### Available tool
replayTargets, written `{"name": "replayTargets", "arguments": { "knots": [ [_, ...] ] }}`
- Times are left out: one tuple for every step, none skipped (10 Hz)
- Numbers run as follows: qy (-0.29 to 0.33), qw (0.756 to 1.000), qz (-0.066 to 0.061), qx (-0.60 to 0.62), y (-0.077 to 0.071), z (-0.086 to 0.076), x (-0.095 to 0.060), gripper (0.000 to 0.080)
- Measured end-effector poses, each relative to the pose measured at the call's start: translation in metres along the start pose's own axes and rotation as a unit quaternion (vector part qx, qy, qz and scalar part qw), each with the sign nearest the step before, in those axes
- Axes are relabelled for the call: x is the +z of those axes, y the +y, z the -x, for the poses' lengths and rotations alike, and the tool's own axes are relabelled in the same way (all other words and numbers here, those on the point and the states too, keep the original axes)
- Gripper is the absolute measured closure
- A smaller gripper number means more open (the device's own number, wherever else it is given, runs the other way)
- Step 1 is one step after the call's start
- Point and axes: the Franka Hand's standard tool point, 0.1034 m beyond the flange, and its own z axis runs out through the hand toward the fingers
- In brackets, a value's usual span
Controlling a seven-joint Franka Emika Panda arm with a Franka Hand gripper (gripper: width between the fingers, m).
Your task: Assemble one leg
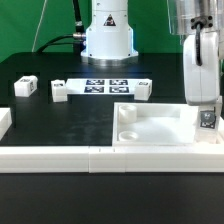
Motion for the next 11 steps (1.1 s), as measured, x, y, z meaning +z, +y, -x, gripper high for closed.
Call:
{"name": "replayTargets", "arguments": {
  "knots": [
    [0.003, 1.000, 0.000, 0.019, -0.0011, -0.0026, -0.0006, 0.0508],
    [0.003, 1.000, 0.001, 0.021, -0.0016, -0.0047, -0.0007, 0.0508],
    [0.003, 1.000, 0.001, 0.015, -0.0015, -0.0046, -0.0007, 0.0508],
    [0.004, 1.000, 0.002, 0.008, -0.0010, -0.0044, -0.0002, 0.0508],
    [0.004, 1.000, 0.001, -0.013, -0.0014, -0.0045, -0.0002, 0.0324],
    [0.003, 0.999, -0.002, -0.032, -0.0025, -0.0045, -0.0002, 0.0324],
    [0.004, 0.998, -0.002, -0.070, -0.0021, -0.0047, 0.0008, 0.0183],
    [0.005, 0.994, -0.002, -0.113, -0.0020, -0.0048, 0.0009, 0.0157],
    [0.005, 0.994, -0.002, -0.113, -0.0021, -0.0048, 0.0009, 0.0157],
    [0.005, 0.994, -0.002, -0.113, -0.0019, -0.0046, 0.0010, 0.0151],
    [0.005, 0.994, -0.002, -0.113, -0.0019, -0.0046, 0.0010, 0.0151]
  ]
}}
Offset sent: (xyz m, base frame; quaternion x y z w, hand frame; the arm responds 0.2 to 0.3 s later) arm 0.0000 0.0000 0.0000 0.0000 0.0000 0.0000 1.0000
